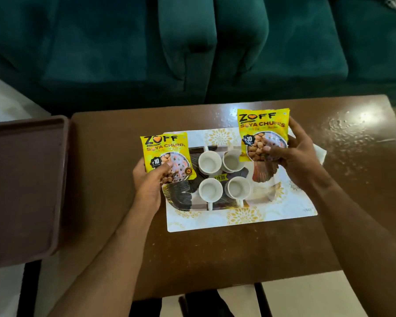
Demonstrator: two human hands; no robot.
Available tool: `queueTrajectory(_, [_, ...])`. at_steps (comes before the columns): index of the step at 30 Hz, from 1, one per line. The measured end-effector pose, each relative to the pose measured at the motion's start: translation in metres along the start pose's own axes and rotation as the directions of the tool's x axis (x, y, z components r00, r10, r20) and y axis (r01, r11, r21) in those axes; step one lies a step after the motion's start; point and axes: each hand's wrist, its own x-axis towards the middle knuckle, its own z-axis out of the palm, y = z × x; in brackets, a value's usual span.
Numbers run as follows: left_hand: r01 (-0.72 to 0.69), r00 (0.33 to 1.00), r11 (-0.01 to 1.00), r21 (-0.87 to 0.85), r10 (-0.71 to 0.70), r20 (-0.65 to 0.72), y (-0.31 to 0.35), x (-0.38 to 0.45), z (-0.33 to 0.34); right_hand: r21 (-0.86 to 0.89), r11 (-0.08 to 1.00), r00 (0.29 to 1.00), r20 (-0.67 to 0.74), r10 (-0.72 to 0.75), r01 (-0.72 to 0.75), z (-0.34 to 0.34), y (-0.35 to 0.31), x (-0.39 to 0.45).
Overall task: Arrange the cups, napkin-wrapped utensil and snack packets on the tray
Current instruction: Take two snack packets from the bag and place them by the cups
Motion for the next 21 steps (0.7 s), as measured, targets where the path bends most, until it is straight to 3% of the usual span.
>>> queueTrajectory(8, [0.040,0.997,0.996,0.083,-0.035,-0.066,-0.022,-0.001,-0.011,-0.039,0.997,0.996,-0.055,0.065,-0.067,-0.040,0.023,-0.019])
queueTrajectory(21, [0.031,0.999,0.984,0.176,-0.023,-0.048,-0.052,-0.008,-0.003,-0.155,0.976,0.988,-0.043,0.147,-0.152,-0.049,0.067,-0.020])
